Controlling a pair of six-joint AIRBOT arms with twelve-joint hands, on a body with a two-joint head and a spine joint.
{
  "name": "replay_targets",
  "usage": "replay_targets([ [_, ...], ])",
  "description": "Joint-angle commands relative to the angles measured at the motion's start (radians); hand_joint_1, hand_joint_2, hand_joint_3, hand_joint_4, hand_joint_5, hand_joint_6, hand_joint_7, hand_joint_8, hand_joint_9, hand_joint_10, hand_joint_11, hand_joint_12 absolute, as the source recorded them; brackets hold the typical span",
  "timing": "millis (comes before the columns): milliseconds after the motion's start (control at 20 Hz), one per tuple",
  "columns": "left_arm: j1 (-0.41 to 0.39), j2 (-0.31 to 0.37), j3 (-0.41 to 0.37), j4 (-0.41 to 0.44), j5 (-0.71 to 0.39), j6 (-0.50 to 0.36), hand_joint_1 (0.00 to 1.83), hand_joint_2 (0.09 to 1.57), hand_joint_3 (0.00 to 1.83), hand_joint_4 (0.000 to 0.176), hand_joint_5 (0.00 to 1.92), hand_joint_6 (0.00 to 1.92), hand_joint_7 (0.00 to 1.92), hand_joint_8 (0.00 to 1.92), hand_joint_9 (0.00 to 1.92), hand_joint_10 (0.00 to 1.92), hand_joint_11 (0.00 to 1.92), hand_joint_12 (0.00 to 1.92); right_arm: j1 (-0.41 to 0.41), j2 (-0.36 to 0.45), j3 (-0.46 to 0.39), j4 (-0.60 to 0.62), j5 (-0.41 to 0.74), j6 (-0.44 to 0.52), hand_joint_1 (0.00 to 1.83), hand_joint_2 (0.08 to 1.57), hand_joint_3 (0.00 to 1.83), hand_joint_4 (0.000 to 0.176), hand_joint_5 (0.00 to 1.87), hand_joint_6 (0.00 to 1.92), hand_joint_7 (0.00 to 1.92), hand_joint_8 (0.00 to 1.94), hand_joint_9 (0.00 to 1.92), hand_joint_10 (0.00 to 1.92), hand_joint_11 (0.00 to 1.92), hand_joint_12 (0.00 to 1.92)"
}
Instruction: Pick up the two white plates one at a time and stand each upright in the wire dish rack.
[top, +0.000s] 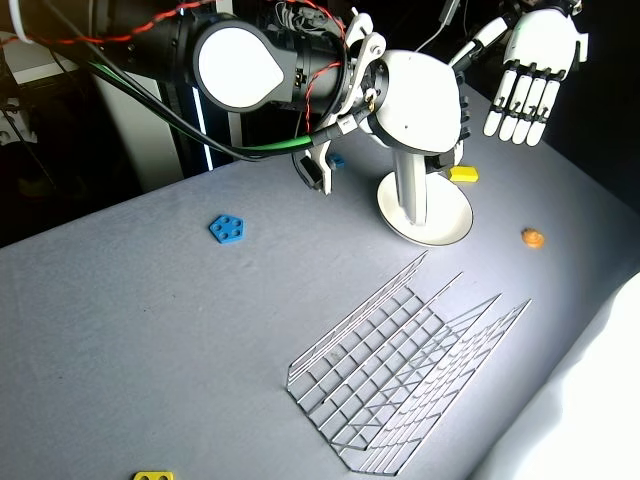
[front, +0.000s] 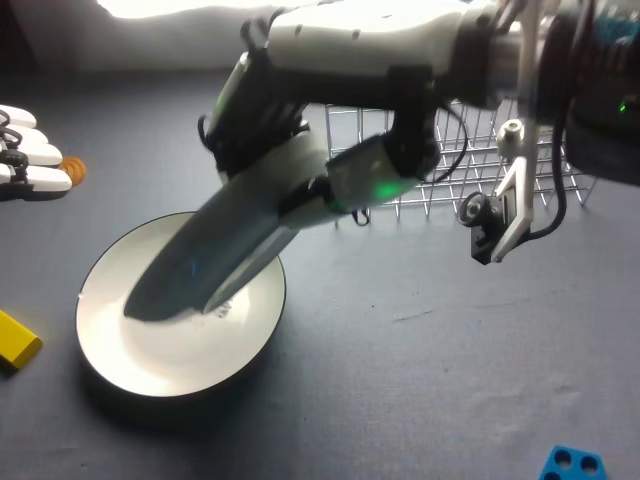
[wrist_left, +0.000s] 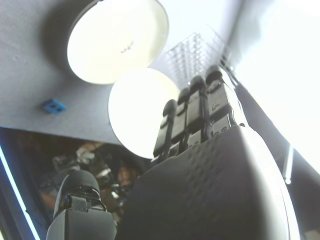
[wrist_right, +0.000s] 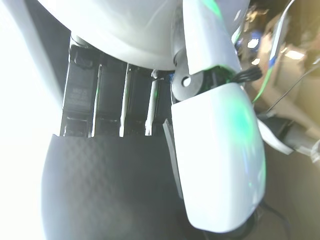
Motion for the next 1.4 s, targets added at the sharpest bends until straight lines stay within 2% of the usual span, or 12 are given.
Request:
replay_targets([
  [0, -0.019, 0.003, 0.001, -0.073, -0.035, -0.002, 0.0, 1.01, 0.0, 0.0, 0.0, 0.0, 0.0, 0.0, 0.0, 0.0, 0.0, 0.0, 0.023, 0.007, -0.008, 0.021, 0.136, 0.035, 1.37, 1.11, 0.0, 0.0, 0.93, 1.05, 0.96, 0.99, 0.92, 1.14, 0.74, 1.24],
  [250, -0.028, -0.004, 0.004, -0.056, -0.031, -0.002, 0.0, 1.02, 0.0, 0.0, 0.01, 0.0, 0.0, 0.0, 0.0, 0.0, 0.0, 0.0, 0.062, 0.042, -0.008, 0.023, 0.137, 0.149, 1.37, 1.11, 0.0, 0.0, 0.94, 1.05, 0.97, 0.96, 0.91, 1.16, 0.72, 1.24],
  [650, -0.081, -0.041, 0.036, 0.006, -0.022, -0.008, 0.0, 1.01, 0.0, 0.0, 0.0, 0.0, 0.0, 0.0, 0.0, 0.0, 0.0, 0.0, 0.068, 0.066, 0.022, 0.219, 0.19, 0.147, 1.37, 1.12, 0.0, 0.0, 0.94, 1.05, 0.96, 1.01, 0.88, 1.17, 0.72, 1.25],
  [750, -0.093, -0.045, 0.027, 0.038, -0.008, -0.008, 0.0, 1.01, 0.0, 0.0, 0.0, 0.0, 0.0, 0.0, 0.0, 0.0, 0.0, 0.0, 0.067, 0.069, 0.038, 0.256, 0.198, 0.144, 1.37, 1.11, 0.0, 0.0, 0.95, 1.05, 0.98, 0.96, 0.89, 1.16, 0.73, 1.24],
  [1050, -0.096, -0.053, 0.038, 0.053, -0.008, -0.008, 0.0, 1.01, 0.0, 0.0, 0.0, 0.0, 0.0, 0.0, 0.0, 0.0, 0.0, 0.0, 0.068, 0.079, 0.078, 0.4, 0.216, 0.135, 1.37, 1.13, 0.0, 0.0, 0.92, 1.12, 0.93, 1.01, 0.86, 1.19, 0.74, 1.23],
  [1150, -0.096, -0.057, 0.046, 0.056, -0.011, -0.014, 0.0, 1.01, 0.0, 0.0, 0.03, 0.01, 0.02, 0.0, 0.0, 0.0, 0.01, 0.0, 0.072, 0.086, 0.089, 0.43, 0.221, 0.136, 1.36, 1.13, 0.0, 0.0, 0.93, 1.1, 0.92, 1.03, 0.85, 1.22, 0.72, 1.26],
  [1350, -0.097, -0.065, 0.057, 0.059, -0.014, -0.015, 0.0, 1.02, 0.0, 0.0, 0.04, 0.01, 0.03, 0.01, 0.01, 0.0, 0.02, 0.01, 0.081, 0.106, 0.117, 0.449, 0.183, 0.144, 1.37, 1.12, 0.0, 0.0, 0.95, 1.06, 0.96, 0.95, 0.9, 1.17, 0.77, 1.23],
])
